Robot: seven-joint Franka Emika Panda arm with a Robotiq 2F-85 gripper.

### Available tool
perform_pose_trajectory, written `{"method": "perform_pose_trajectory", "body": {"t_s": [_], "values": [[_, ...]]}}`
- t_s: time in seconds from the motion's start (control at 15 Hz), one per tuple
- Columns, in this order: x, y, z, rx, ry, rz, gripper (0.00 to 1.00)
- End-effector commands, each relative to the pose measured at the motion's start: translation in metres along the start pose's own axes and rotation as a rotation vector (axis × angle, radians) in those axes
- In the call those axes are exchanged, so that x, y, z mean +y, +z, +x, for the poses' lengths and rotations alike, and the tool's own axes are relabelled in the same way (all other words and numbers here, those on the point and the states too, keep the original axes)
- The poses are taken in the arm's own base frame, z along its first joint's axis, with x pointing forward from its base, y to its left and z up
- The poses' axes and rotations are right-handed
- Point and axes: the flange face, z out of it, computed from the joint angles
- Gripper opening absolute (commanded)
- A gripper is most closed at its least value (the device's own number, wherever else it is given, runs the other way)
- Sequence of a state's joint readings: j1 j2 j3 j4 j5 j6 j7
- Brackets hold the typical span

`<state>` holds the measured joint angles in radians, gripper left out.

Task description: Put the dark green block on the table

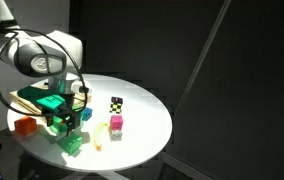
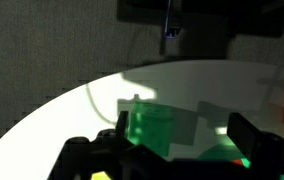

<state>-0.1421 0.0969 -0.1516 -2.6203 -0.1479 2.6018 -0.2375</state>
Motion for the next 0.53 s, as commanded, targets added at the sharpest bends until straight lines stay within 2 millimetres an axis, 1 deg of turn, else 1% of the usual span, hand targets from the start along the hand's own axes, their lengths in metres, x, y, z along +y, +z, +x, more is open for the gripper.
{"method": "perform_pose_trajectory", "body": {"t_s": [0.0, 0.47], "values": [[-0.006, -0.021, 0.011, 0.02, 0.003, 0.007, 1.0], [-0.024, -0.045, 0.046, 0.066, 0.065, 0.021, 1.0]]}}
